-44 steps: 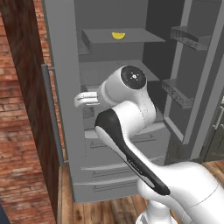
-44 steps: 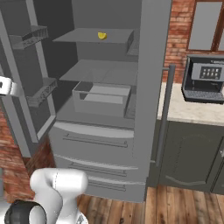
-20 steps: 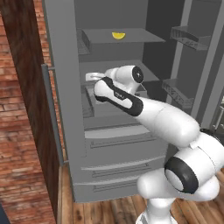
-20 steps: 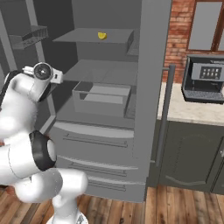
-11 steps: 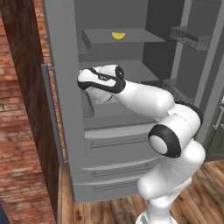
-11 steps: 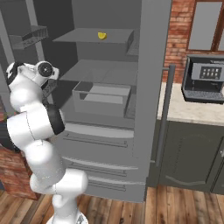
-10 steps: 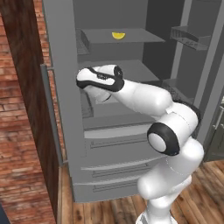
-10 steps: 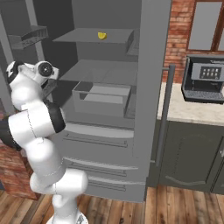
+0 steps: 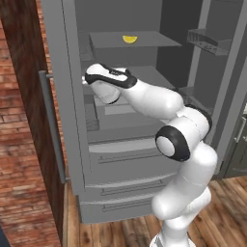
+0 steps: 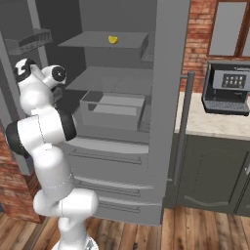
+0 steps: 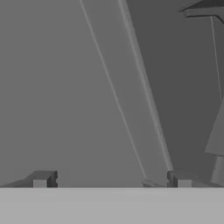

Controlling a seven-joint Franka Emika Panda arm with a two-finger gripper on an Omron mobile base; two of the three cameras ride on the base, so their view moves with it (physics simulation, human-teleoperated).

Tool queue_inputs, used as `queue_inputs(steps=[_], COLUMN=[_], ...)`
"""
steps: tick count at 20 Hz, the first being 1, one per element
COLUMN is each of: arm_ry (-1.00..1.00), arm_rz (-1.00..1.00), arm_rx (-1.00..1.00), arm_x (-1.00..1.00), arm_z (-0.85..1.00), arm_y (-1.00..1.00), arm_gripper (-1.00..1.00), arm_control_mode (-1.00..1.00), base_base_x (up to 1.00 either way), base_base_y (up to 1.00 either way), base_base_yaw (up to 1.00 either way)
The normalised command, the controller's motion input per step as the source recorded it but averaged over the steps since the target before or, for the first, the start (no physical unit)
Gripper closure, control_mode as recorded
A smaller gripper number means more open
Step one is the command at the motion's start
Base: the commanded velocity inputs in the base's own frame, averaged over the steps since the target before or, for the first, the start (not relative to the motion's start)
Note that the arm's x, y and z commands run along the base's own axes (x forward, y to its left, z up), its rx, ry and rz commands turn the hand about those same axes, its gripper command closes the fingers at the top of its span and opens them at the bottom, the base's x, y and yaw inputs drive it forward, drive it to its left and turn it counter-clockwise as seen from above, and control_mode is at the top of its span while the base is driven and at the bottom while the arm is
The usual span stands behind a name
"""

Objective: There is a bowl on the dining counter. Grab a lemon wedge from the fridge and place it in the bowl. Then get the liquor bottle and glass cup from the cabinet and place them next to the bowl.

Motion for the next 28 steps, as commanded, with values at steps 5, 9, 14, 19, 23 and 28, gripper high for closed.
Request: queue_inputs(steps=[5, 9, 14, 19, 23, 28], arm_ry=[-0.01, 0.0, 0.0, 0.02, 0.08, 0.14], arm_rz=[-0.05, -0.16, -0.22, -0.19, -0.15, -0.12], arm_rx=[-0.11, -0.14, -0.12, -0.1, -0.1, -0.11], arm_x=[-0.69, -0.75, -0.58, -0.69, -0.96, -1.0], arm_z=[0.26, 0.37, 0.59, 0.85, 0.74, 0.46], arm_y=[-0.43, -0.9, -0.93, -0.71, -0.51, -0.43], arm_gripper=[-1.0, -1.0, -1.0, -1.0, -1.0, -1.0], arm_control_mode=[-1.0, -1.0, -1.0, -1.0, -1.0, -1.0], base_base_x=[0.0, 0.0, 0.0, 0.0, 0.0, 0.0], base_base_y=[0.0, 0.0, 0.0, 0.0, 0.0, 0.0], base_base_yaw=[0.0, 0.0, 0.0, 0.0, 0.0, 0.0])
